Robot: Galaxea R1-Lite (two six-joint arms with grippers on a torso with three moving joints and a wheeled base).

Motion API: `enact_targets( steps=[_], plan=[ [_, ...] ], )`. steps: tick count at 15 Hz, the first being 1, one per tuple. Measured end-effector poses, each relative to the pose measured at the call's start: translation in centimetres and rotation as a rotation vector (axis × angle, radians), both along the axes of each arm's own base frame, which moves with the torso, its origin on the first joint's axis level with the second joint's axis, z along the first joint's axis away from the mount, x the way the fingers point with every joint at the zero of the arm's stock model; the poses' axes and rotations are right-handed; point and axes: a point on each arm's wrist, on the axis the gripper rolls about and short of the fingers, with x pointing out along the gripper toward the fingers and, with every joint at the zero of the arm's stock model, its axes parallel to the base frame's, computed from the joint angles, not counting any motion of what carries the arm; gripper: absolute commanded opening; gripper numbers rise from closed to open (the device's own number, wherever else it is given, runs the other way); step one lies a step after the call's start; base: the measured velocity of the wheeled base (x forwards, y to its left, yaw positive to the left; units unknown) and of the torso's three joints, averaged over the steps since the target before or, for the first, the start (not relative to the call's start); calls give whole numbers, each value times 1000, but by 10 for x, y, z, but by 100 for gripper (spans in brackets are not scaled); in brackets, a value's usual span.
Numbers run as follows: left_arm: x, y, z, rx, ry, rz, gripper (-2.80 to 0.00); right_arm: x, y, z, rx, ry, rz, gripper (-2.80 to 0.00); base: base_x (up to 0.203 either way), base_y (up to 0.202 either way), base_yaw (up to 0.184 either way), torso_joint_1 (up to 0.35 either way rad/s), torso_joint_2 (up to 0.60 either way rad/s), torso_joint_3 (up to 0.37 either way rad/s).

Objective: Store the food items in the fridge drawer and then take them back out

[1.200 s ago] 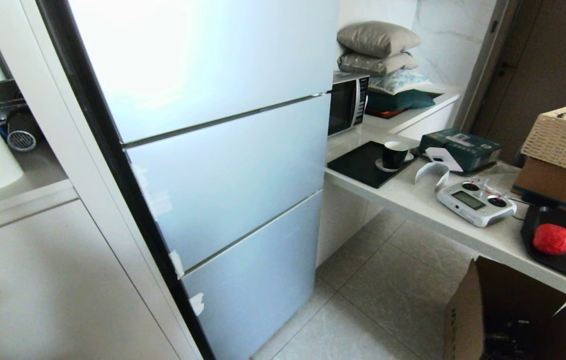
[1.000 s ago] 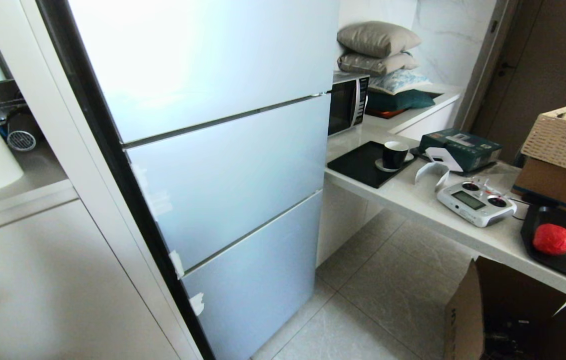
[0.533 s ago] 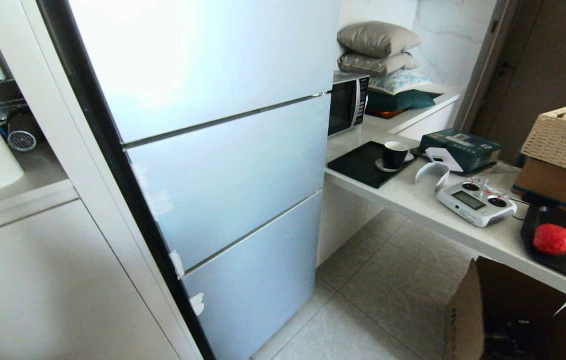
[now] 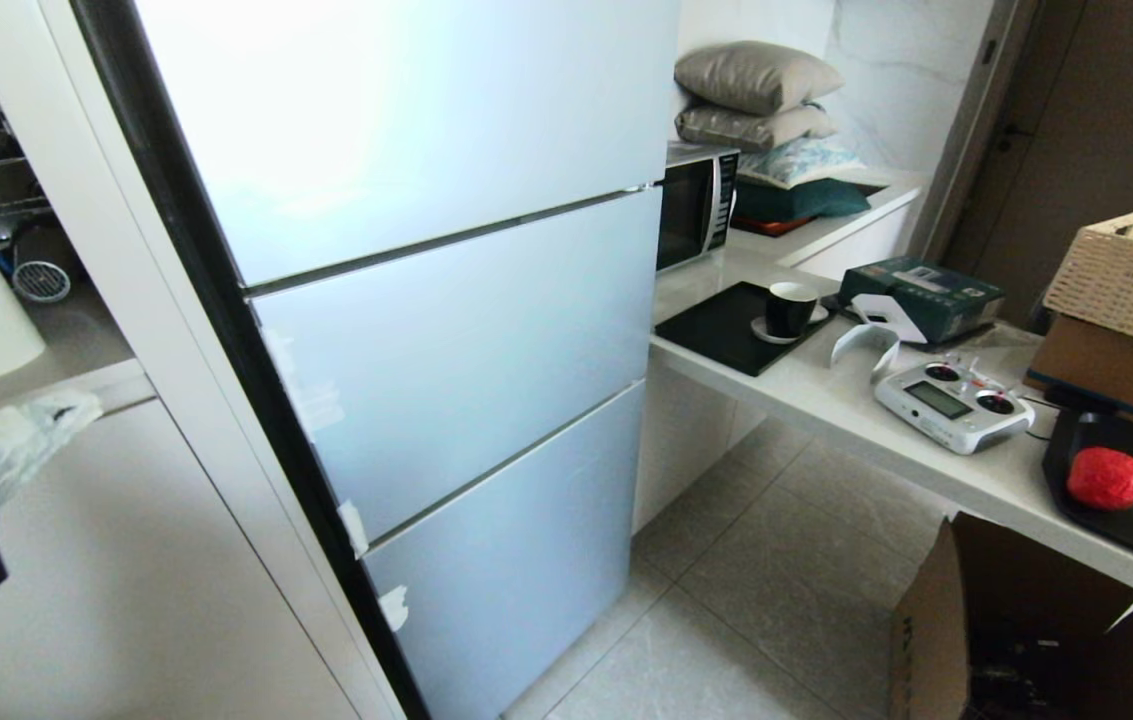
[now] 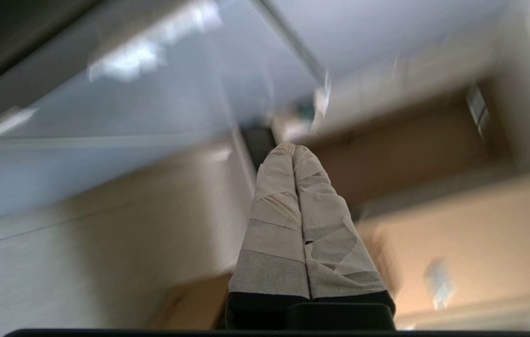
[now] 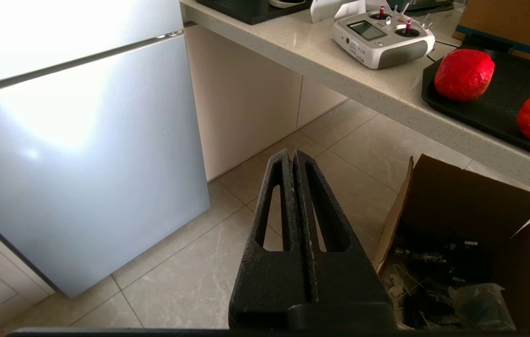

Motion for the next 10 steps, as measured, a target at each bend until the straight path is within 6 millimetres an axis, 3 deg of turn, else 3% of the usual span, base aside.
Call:
enact_targets(
  steps=[6,10],
  plan=[
    [75,20,-22,-27,53,95,-280,0,0,0,0,0,0,-280,0,0,0,0,0,0],
    [117,18,-38,68,-10,155,-280,0,0,0,-2,0,0,-280,0,0,0,0,0,0]
  ],
)
